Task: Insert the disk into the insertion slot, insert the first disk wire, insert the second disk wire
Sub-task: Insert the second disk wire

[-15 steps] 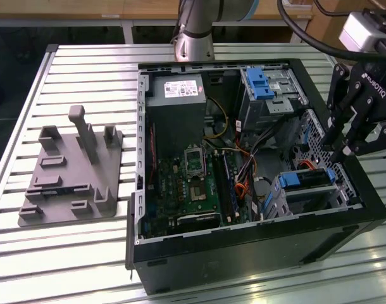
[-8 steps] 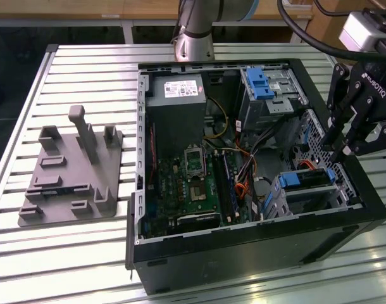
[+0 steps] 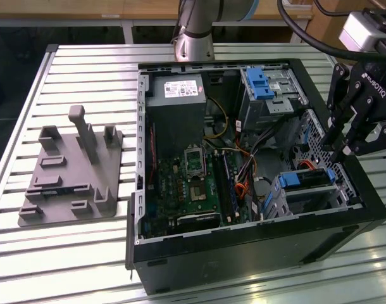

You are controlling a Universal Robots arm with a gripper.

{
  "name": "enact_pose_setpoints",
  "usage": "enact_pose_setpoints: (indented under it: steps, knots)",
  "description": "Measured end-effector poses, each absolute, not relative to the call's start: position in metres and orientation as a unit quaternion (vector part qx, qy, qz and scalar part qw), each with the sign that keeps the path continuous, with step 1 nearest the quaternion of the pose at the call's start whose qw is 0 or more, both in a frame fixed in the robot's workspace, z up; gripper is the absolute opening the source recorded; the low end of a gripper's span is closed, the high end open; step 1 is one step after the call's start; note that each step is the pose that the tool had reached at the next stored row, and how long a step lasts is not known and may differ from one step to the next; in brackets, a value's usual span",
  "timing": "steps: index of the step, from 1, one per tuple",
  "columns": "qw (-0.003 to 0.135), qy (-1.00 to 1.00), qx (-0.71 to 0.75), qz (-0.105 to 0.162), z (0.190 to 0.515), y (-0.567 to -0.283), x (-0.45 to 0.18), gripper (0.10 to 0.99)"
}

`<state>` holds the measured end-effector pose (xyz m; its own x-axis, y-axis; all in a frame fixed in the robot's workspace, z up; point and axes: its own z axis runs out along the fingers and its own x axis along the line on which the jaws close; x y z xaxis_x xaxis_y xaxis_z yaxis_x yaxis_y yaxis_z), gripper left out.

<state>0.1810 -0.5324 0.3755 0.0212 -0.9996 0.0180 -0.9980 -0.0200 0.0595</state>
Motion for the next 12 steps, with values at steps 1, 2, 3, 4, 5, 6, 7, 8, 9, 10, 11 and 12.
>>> enact_pose_setpoints:
  steps: [1,2,3,4,5,6,7,8,9,10,11,12]
  knots:
    - [0.028,-0.699,0.714,-0.014,0.376,-0.532,0.181,0.365]
    - [0.028,-0.699,0.714,-0.014,0.376,-0.532,0.181,0.365]
    - [0.028,-0.699,0.714,-0.014,0.376,-0.532,0.181,0.365]
    - [0.028,-0.699,0.714,-0.014,0.376,-0.532,0.181,0.365]
    - [0.028,-0.699,0.714,-0.014,0.376,-0.531,0.181,0.365]
    - [0.029,-0.7,0.714,-0.013,0.376,-0.53,0.181,0.365]
    - [0.031,-0.7,0.714,-0.011,0.376,-0.528,0.181,0.365]
    - [0.035,-0.7,0.714,-0.007,0.376,-0.525,0.181,0.365]
    - [0.039,-0.7,0.713,-0.003,0.376,-0.522,0.181,0.365]
    - [0.042,-0.7,0.713,0.0,0.376,-0.52,0.18,0.365]
    - [0.047,-0.7,0.713,0.004,0.376,-0.517,0.18,0.365]
    - [0.051,-0.7,0.713,0.008,0.376,-0.516,0.179,0.365]
